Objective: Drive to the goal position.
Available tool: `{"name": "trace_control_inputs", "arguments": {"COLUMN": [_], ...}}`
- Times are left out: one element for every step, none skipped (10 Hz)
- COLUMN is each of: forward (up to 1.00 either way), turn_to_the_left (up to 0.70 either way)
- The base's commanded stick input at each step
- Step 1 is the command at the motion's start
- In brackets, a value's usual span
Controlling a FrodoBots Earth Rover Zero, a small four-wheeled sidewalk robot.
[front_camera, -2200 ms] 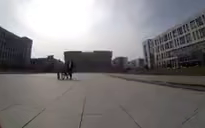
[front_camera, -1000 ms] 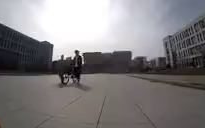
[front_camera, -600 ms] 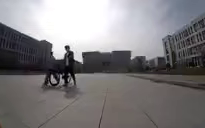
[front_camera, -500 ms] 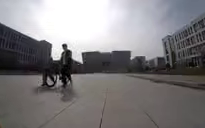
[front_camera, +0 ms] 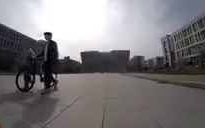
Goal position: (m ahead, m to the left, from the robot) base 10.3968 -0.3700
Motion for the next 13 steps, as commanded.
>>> {"name": "trace_control_inputs", "arguments": {"forward": [1.0, 1.0, 1.0, 1.0, 1.0, 1.0, 1.0, 1.0, 1.0, 1.0, 1.0, 1.0, 1.0], "turn_to_the_left": [0.0, 0.0, 0.0, 0.0, 0.0, 0.0, 0.0, 0.0, 0.0, 0.0, 0.0, 0.0, 0.0]}}
